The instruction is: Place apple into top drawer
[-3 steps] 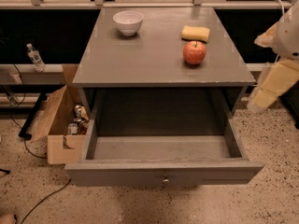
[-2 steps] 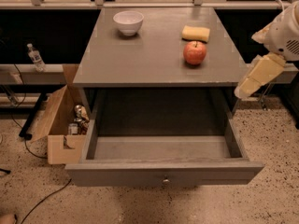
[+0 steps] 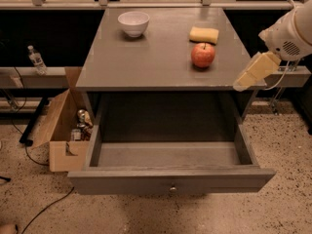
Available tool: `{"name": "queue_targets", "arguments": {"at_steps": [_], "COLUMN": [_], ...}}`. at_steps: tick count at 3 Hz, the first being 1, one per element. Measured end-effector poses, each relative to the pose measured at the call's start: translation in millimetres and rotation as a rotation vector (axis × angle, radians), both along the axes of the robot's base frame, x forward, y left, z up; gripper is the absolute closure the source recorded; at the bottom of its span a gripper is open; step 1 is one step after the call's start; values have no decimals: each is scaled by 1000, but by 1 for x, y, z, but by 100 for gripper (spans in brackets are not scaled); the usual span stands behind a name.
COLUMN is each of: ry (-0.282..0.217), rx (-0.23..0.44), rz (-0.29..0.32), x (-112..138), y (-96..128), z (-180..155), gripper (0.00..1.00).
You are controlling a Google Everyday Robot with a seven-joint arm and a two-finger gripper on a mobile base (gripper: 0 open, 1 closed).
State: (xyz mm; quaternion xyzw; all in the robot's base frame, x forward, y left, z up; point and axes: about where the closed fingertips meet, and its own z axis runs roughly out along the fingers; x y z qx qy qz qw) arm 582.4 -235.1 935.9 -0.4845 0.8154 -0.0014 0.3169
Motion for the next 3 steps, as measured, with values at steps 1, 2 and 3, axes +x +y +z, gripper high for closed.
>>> {"name": "queue_targets", "arguments": {"at_steps": [1,2,3], "ry": [-17,-42,-57], "rx": [55,122,190], "rz": [4,10,-21], "x": [17,44,74], "y": [6,12,13], "z": [-11,-23,-37], "gripper": [0,0,0]}}
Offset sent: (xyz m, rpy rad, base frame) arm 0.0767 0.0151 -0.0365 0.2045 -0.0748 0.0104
